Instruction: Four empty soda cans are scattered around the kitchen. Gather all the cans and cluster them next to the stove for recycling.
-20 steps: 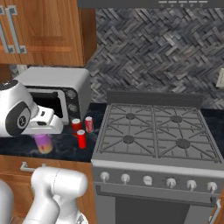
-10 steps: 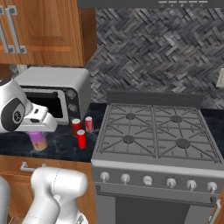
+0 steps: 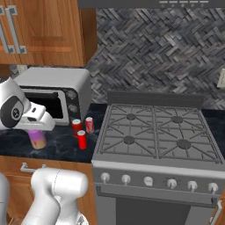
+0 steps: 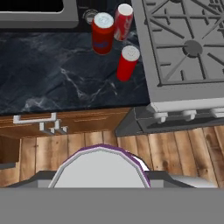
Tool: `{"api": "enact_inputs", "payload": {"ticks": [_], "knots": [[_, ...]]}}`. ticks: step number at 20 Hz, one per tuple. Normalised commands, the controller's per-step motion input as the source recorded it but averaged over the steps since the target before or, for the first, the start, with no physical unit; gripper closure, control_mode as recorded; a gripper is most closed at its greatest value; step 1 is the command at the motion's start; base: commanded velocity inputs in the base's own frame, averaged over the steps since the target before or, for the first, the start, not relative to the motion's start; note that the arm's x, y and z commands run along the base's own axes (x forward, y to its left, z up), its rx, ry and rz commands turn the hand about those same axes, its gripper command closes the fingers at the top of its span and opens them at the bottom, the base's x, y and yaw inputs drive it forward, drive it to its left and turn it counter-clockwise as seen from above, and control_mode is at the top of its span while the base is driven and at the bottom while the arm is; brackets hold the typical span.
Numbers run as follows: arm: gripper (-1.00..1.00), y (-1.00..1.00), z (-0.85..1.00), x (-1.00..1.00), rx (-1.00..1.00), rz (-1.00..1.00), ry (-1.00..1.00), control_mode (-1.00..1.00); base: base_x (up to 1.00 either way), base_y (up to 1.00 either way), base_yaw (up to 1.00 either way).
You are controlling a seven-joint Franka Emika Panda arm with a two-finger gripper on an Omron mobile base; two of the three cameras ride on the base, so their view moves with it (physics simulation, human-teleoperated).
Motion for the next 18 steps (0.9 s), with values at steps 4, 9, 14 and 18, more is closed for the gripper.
{"api": "enact_inputs", "payload": {"ticks": [4,9,14,18], "knots": [[1.0,0.0,0.0,0.04,0.0,-0.01,0.0,-1.0,0.0,0.0,0.0],[1.0,0.0,-0.01,0.0,0.0,-0.01,-0.01,-1.0,0.0,0.0,0.0],[1.0,0.0,-0.06,0.03,-0.01,0.0,-0.03,-1.0,0.0,0.0,0.0],[1.0,0.0,-0.08,0.02,-0.01,0.0,-0.05,-1.0,0.0,0.0,0.0]]}}
